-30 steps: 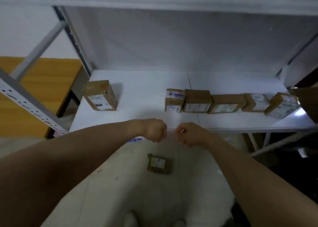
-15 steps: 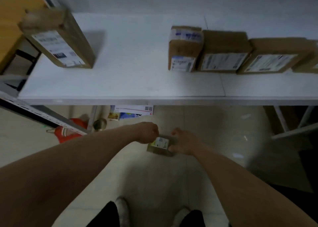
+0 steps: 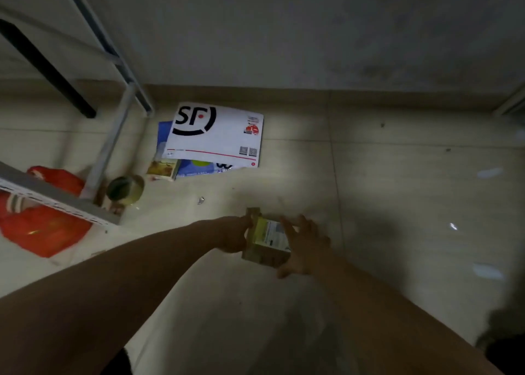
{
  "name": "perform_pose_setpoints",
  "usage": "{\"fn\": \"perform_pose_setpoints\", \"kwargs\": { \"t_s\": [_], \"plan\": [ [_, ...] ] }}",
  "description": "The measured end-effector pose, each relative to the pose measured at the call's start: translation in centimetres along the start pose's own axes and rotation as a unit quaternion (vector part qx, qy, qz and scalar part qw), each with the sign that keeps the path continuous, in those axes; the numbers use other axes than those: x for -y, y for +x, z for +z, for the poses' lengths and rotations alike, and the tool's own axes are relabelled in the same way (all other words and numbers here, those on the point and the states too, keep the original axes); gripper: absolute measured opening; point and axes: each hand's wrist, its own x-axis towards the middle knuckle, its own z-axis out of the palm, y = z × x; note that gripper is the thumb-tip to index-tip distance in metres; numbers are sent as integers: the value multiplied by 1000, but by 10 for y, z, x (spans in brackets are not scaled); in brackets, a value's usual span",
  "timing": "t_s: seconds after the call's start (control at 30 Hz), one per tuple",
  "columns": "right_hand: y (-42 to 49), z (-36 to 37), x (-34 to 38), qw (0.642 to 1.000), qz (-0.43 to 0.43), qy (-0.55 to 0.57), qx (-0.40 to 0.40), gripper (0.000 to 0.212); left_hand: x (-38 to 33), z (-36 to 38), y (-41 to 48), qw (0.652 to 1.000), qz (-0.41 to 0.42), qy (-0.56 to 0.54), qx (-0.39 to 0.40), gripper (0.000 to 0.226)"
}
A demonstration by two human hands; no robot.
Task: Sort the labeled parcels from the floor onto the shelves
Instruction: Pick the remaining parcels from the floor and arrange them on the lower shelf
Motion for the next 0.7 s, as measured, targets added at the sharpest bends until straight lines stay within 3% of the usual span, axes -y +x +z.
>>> {"fn": "perform_pose_setpoints", "kwargs": {
  "t_s": [0.17, 0.27, 0.33, 0.4, 0.5, 0.57, 0.63, 0.7],
  "plan": [
    [60, 47, -4, 998, -22, -59, 2, 147, 20, 15, 55, 999, 19, 29, -13, 46],
    [66, 68, -7, 995, -26, -85, -35, 142, 28, 18, 65, 1000, 13, 8, -23, 47],
    [65, 60, -12, 997, -25, -63, -27, 140, 31, 14, 63, 999, -9, -44, -26, 55],
    [61, 33, -16, 1000, -17, -4, 19, 138, 33, 4, 55, 985, -34, -164, -28, 69],
    [42, -26, -17, 981, -28, 166, 99, 123, 27, -18, 37, 918, -79, -389, -17, 96],
    [28, -57, -17, 930, -27, 326, 166, 91, 20, -34, 31, 846, -91, -526, 9, 104],
    [15, -81, -21, 892, -22, 388, 233, 70, 12, -50, 25, 786, -72, -613, 35, 98],
    [2, -99, -26, 875, 1, 421, 239, 73, 5, -61, 15, 786, -46, -615, 40, 85]
  ]
}}
